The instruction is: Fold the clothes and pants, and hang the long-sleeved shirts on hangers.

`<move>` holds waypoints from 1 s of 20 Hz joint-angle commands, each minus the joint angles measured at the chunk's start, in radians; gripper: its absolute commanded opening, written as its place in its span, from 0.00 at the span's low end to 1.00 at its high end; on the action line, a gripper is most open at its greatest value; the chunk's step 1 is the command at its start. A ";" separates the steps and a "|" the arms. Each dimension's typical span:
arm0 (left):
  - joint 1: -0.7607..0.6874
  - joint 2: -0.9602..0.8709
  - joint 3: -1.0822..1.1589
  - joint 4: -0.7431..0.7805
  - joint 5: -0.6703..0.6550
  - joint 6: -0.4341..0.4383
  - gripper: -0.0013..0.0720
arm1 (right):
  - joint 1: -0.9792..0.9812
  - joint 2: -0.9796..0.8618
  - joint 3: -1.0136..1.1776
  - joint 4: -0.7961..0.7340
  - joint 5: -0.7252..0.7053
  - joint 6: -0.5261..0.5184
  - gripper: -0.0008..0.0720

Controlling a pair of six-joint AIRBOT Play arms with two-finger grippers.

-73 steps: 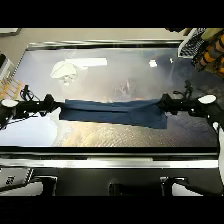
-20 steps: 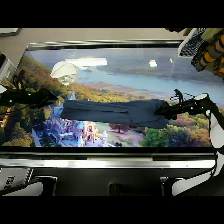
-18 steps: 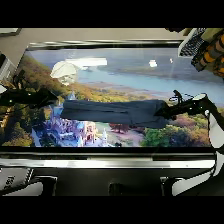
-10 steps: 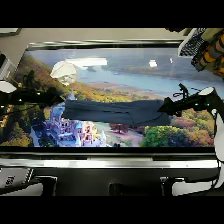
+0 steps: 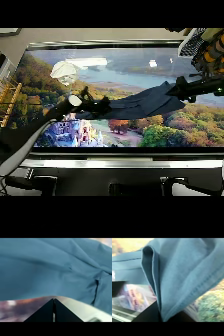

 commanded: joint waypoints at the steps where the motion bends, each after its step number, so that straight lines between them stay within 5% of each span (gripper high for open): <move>1: -0.159 -0.123 0.058 -0.233 0.197 -0.039 0.04 | 0.027 0.036 0.077 -0.001 0.081 0.077 0.06; 10: -0.228 -0.294 0.312 -0.235 0.195 -0.041 0.04 | 0.052 0.117 0.084 -0.069 0.144 0.121 0.06; 15: -0.266 -0.321 0.328 -0.236 0.191 -0.126 0.04 | 0.052 0.131 0.084 -0.060 0.149 0.124 0.06; 20: -0.274 -0.340 0.382 -0.229 0.050 -0.113 0.04 | 0.052 0.131 0.084 -0.063 0.114 0.100 0.06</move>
